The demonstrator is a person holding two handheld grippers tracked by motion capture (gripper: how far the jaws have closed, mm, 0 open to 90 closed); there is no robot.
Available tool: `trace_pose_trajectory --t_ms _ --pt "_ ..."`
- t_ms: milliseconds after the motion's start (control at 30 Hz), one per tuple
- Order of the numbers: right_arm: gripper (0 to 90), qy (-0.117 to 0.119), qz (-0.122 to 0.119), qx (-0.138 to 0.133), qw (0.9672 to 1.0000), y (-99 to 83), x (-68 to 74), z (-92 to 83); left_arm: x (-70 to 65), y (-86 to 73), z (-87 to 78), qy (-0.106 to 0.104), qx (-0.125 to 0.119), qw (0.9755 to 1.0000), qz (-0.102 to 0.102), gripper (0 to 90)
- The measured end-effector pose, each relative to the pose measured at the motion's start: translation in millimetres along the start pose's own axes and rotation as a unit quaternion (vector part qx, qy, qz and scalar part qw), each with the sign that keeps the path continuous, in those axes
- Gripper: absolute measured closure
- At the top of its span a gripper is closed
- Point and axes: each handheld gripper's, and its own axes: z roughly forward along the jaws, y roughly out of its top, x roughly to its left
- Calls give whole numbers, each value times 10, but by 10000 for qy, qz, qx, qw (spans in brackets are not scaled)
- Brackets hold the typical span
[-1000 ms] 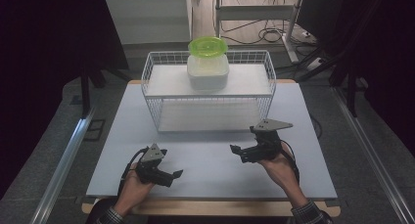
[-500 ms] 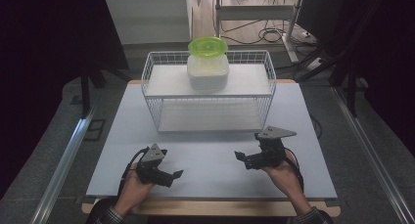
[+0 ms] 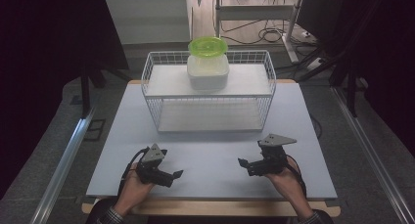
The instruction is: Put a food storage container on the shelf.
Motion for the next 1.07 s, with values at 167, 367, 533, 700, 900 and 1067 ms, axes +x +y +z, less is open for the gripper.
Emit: trace_pose_trajectory --t_ms 167,367,533,700,900,1067 --pt "0 -8 19 83 10000 -69 -10 14 -2 -2 4 7 10 10000 14 19" --pt "0 -8 5 218 9998 -152 -16 50 -7 -3 11 0 33 10000 9 19" --pt "0 7 -2 342 9994 -206 -21 96 -5 -3 9 -7 44 10000 12 19" --pt "0 10 -13 462 9989 -244 -28 138 -5 -4 11 -6 49 10000 10 18" --pt "0 -4 0 649 9979 -287 -41 188 -6 -6 16 -3 78 10000 20 18" --pt "0 -58 -10 727 9973 -298 -55 203 -6 3 25 25 137 9999 -2 16"
